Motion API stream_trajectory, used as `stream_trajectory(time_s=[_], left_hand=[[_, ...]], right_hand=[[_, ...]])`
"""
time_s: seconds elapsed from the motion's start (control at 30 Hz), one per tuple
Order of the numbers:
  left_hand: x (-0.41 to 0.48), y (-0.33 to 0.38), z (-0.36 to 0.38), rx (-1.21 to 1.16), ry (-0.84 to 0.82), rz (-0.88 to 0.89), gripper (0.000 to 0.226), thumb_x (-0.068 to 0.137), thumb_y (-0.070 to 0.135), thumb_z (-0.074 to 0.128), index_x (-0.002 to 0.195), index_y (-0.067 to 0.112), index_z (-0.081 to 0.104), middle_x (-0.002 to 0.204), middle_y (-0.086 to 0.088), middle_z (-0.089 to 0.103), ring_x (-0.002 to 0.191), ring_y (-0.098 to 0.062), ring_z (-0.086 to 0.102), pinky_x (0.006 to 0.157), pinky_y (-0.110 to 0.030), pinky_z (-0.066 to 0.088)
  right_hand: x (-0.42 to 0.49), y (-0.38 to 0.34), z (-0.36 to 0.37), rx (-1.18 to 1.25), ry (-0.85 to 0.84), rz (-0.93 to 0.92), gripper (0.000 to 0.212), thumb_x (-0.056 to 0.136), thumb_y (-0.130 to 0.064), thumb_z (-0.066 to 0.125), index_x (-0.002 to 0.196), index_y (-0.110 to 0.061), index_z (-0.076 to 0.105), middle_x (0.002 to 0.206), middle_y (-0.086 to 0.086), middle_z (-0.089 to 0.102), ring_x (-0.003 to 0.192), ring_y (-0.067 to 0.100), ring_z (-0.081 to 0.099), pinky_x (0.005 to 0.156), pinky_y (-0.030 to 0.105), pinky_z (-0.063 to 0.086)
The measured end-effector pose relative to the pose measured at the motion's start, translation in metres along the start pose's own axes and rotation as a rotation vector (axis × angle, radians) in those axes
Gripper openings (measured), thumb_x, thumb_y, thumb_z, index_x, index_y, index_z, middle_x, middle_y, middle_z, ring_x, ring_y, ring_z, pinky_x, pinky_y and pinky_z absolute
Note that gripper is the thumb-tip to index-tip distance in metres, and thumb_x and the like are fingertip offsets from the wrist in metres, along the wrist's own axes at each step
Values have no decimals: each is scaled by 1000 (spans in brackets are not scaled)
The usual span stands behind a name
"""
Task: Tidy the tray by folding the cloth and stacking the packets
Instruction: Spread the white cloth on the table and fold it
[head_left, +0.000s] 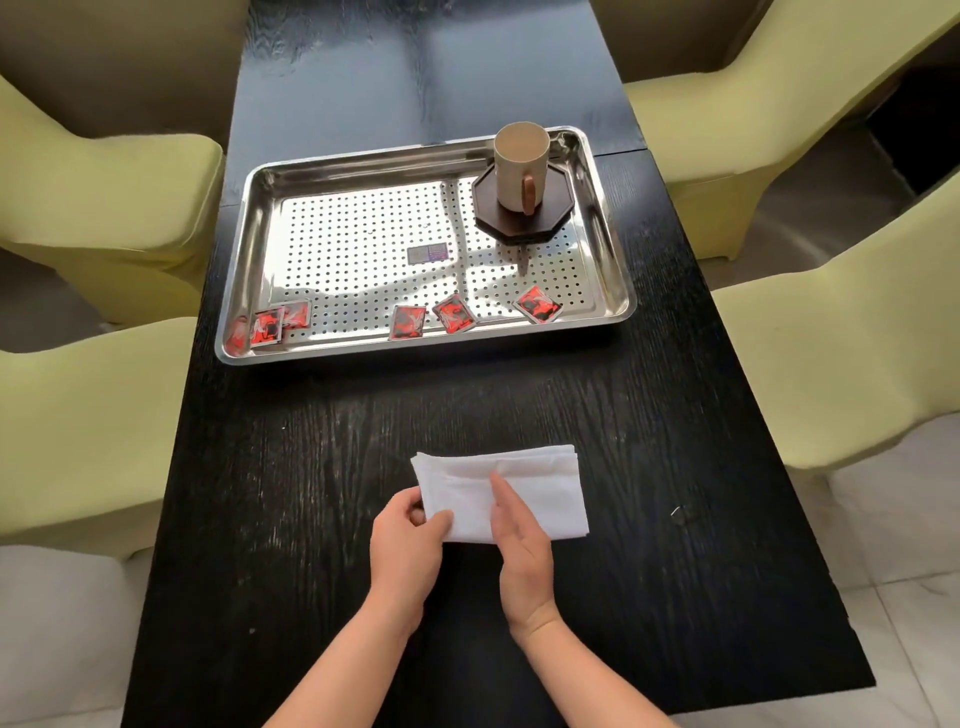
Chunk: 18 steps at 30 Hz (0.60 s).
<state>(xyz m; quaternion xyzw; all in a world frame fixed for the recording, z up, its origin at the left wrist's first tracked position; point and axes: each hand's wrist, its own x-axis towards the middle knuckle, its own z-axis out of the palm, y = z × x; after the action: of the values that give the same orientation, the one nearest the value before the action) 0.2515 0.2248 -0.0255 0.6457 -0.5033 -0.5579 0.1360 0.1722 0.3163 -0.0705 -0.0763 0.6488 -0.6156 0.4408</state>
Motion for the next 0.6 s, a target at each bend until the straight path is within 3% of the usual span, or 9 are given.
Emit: stream_trajectory(time_s=[0.07,0.13,0.27,0.33,0.43,0.5,0.6], left_hand=[[-8,2,4,145,10,165,31,86,9,65,108,32,65,86,9,70,79,-5,67,68,-27,56],[-17,6,11,273,21,357,30,87,12,64,106,34,64,87,15,68,80,1,64,69,-21,52],[-30,8,31,515,-33,658,31,90,20,64,120,28,62,90,16,60,85,-3,57,72,-20,50],[-36,8,40,656,-72,742,35,89,21,65,123,24,61,86,11,55,80,-7,51,67,-25,50],[-41,7,51,797,-105,845,47,79,15,73,125,15,64,85,3,57,76,-15,51,61,-30,50],[-43,4,57,846,-104,904,49,73,12,77,121,11,66,85,0,60,73,-19,53,60,-33,51],[-43,-2,65,931,-86,1021,42,67,10,80,108,9,70,80,-2,59,68,-21,55,55,-36,51]], right_hand=[[2,-11,-4,107,10,59,36,95,-41,61,130,-33,66,132,-16,65,125,1,58,97,16,49],[7,-24,-11,211,-23,136,50,85,-54,64,126,-25,68,129,-6,69,125,9,61,102,24,50],[24,-47,-30,280,-105,283,69,86,-67,44,129,-16,63,131,5,68,126,17,61,116,41,38],[30,-55,-41,299,-163,322,80,89,-73,33,136,-13,59,132,11,67,125,24,62,114,44,40],[34,-66,-57,275,-174,353,85,88,-79,32,126,-13,68,121,17,71,113,30,67,101,43,51],[35,-73,-63,204,-125,360,67,92,-68,47,119,-12,70,114,16,74,107,30,70,96,43,55],[36,-73,-67,-113,-7,256,22,87,-28,75,106,-18,70,102,4,77,100,23,73,87,41,60]])
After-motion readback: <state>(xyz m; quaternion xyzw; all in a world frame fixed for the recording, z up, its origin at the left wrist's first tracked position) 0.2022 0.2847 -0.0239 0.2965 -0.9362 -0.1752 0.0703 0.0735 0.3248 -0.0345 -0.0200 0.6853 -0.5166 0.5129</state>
